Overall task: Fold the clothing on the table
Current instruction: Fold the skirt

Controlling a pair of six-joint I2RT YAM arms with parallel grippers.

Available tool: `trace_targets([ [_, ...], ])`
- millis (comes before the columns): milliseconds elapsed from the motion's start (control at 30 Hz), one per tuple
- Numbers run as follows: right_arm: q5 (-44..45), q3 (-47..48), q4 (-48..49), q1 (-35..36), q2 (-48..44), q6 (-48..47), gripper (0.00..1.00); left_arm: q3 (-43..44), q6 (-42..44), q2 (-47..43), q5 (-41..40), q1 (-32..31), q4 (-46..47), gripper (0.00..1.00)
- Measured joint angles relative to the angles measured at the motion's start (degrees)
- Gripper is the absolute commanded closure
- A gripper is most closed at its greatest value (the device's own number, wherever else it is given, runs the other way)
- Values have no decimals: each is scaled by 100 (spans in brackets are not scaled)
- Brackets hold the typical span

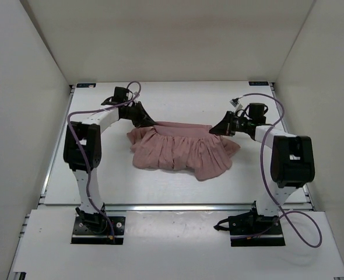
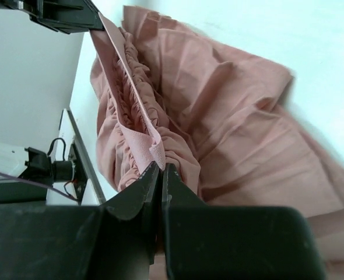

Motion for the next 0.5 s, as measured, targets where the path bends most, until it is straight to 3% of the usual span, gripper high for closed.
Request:
trace_targets([
  [167, 258, 848, -177, 24, 804, -107, 100, 946, -105, 1016, 188, 129, -74, 97],
  [200, 334, 988, -214, 24, 925, -133, 100, 1113, -127, 1182, 221, 142, -94, 90],
  [233, 417, 1117, -284, 26, 1032, -153, 100, 1279, -157, 1340, 258, 151, -98, 74],
  [267, 511, 1246, -361, 26, 1139, -175, 96, 1403, -188, 1478, 289, 157, -94, 63],
  [333, 726, 1508, -614, 24, 1355, -245, 67, 1537, -299, 1668, 341, 177, 50, 40],
  [467, 1193, 2035, -1202, 28, 1733, -444, 47, 1187, -927, 1696, 575, 330, 1108, 34],
  [500, 1327, 2103, -1307, 37, 1751, -494, 46, 962, -1141, 1639, 608, 380, 1587, 33],
])
